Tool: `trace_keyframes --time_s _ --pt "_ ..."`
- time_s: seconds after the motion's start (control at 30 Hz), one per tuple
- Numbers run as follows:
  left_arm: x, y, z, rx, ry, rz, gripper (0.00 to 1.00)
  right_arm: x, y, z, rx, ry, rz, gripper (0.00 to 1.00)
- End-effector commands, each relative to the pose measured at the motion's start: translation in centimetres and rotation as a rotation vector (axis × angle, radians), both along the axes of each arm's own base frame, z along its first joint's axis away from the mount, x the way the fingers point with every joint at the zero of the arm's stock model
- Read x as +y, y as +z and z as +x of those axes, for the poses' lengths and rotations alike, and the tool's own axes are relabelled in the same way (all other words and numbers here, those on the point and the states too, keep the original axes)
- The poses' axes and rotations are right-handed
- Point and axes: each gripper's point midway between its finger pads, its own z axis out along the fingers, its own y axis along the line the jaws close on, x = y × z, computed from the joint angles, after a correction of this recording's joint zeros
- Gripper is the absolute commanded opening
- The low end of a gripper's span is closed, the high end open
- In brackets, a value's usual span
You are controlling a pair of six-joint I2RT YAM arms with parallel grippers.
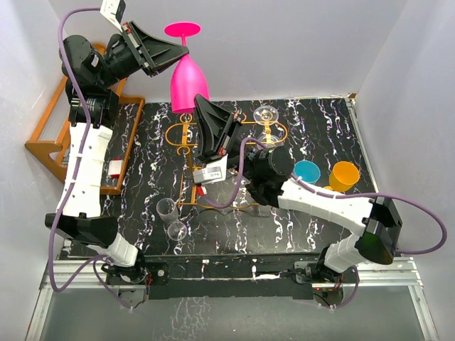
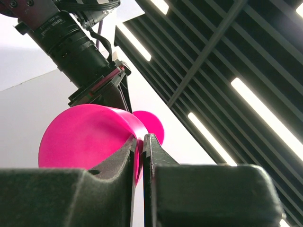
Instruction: Place the wine glass upside down on the wine glass rack
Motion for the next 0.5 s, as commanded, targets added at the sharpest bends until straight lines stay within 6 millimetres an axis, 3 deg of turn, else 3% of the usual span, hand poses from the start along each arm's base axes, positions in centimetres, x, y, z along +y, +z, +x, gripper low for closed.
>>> trace_keyframes --time_s 0.0,0.17,0.3,0.47 --pt "-1.4 0.1 -5.3 -0.116 -0.204 0.078 0.0 0.5 -0.9 -0.3 0.04 0.076 -0.074 0.08" --pt "-1.7 0.8 -6.2 -0.146 -0.226 0.064 0.04 0.7 -1.7 0.2 0.052 0.065 -0.094 0.08" --pt "-1.8 0.8 -6.6 -0.17 -0.235 0.068 0.02 0.9 -1.9 0.5 0.057 0.061 -0.1 0.09" --pt "-1.7 0.9 -6.9 -0.269 -0.202 0.124 0.0 1.2 -2.2 0.3 0.061 0.076 -0.115 0.36"
